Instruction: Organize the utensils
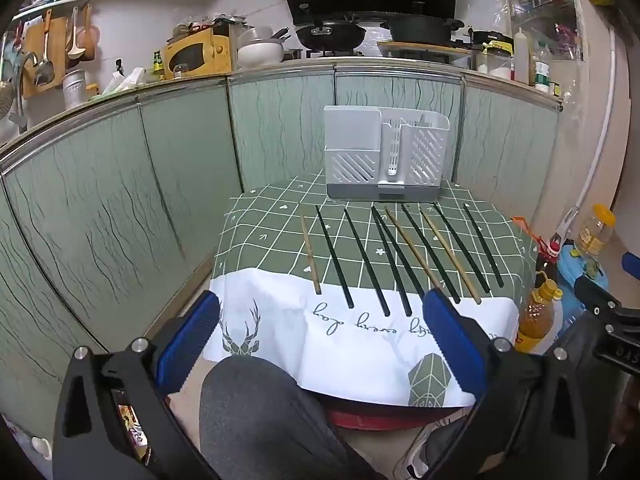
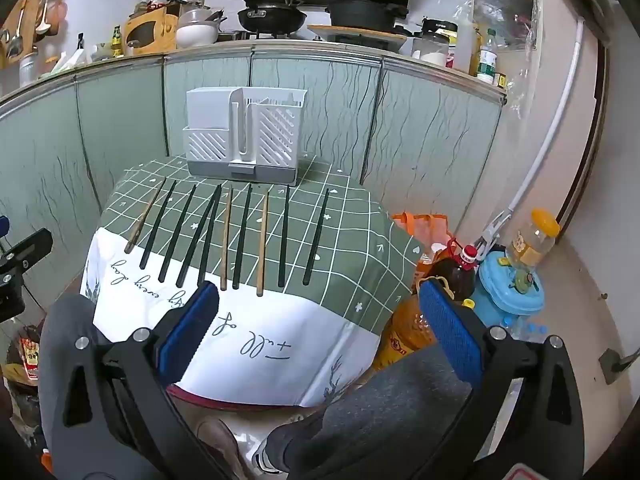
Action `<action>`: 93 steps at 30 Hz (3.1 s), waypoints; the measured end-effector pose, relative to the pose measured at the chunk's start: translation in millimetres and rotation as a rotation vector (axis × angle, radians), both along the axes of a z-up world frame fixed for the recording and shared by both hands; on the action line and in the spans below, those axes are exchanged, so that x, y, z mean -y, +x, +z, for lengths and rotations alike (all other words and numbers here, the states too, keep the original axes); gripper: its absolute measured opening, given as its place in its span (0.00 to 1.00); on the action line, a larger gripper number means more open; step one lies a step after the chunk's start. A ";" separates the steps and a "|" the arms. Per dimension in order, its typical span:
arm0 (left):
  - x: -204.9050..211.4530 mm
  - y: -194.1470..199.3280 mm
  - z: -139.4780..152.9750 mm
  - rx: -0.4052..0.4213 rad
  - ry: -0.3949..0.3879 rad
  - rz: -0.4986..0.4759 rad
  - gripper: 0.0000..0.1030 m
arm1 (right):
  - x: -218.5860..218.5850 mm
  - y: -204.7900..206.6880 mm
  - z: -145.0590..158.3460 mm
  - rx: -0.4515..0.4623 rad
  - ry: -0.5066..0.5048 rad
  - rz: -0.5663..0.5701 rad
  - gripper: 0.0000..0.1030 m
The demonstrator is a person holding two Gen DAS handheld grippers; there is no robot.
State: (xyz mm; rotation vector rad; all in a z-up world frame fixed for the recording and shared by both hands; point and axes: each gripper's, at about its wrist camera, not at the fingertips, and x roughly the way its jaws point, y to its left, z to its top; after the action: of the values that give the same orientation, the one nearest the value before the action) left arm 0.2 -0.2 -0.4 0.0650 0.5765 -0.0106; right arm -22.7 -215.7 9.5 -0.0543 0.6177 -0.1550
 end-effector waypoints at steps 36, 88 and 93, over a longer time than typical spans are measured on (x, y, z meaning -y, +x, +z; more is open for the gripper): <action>-3.7 5.4 -8.1 -0.010 -0.007 -0.020 0.96 | -1.8 6.4 -5.2 -0.022 0.007 0.006 0.93; -2.5 7.3 3.4 0.016 0.022 -0.037 0.96 | 8.8 3.1 12.4 0.004 0.037 0.017 0.93; -5.5 8.5 1.4 0.034 0.026 -0.018 0.96 | 6.3 6.4 9.7 -0.005 0.023 0.022 0.93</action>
State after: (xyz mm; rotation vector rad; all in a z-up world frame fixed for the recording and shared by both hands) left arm 8.7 5.3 1.0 0.0952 0.5420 -0.0193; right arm -16.4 -222.1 19.2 -0.0388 0.6234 -0.1266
